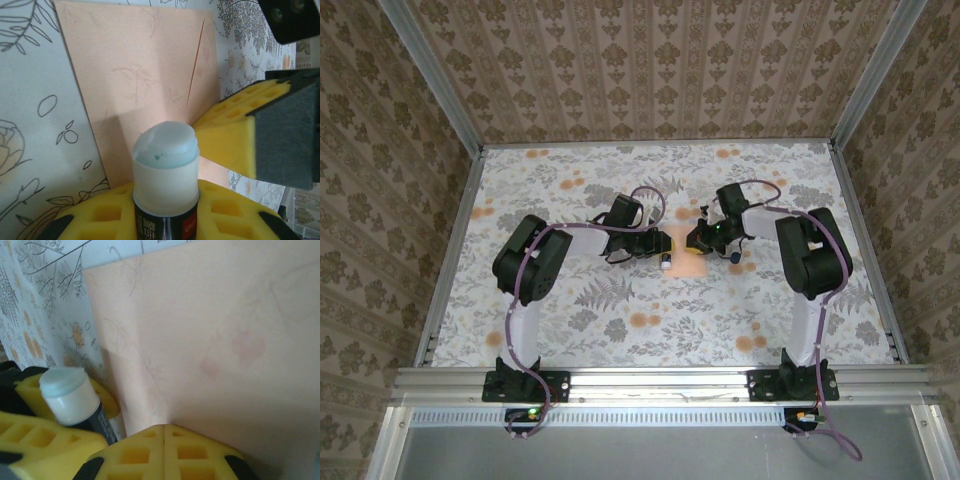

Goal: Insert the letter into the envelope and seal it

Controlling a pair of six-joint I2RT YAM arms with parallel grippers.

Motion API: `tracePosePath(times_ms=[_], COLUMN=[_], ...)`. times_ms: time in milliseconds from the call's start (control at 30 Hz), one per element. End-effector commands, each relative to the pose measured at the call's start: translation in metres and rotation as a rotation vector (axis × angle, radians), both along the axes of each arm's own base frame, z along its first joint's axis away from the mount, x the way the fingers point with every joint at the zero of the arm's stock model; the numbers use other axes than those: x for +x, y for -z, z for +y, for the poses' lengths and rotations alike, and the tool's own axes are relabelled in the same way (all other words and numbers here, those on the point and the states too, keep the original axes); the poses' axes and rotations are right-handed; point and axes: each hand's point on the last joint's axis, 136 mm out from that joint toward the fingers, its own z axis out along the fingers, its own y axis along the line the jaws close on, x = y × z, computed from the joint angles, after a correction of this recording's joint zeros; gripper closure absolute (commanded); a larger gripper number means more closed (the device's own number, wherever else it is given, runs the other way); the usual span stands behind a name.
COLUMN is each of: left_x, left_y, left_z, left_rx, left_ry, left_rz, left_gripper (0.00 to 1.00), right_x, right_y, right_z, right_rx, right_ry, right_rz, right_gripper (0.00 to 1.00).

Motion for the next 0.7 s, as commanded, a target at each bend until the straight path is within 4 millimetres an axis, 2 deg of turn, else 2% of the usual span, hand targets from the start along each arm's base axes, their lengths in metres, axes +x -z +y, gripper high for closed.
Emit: tracePosePath(times_ms=[0,67,167,400,667], left_x=[-0.009,-0.009,-0.008,-0.009,-0.010], left_y=[0.011,0.011,0.011,0.010,0.011], left_z=[-0.002,-0.002,-0.003,-0.003,-0.002], left_rx=[0.024,0.023,0.021,0.020,0.023], left_ry=[0.016,0.016,0.017,0.018,0.017], left_rz=[0.028,0.028,0.028,0.029,0.031], left_gripper=[1.00,1.00,1.00,1.00,1.00], right_x=[0.001,-0.002,-0.007,-0.018,-0.031], right_y=[-0.023,-0.026,-0.021,0.002,0.029], right_z=[0.002,0.004,0.006,0.008,-0.002], right_rx=[0.017,0.039,0.038,0.038,-0.033], right_ry=[0.026,0.032,0.028,0.026,0.028], right_rz=[-0.048,-0.056,-0.034,0.018,0.064], right_gripper=[1.00,1.00,1.00,1.00,1.00])
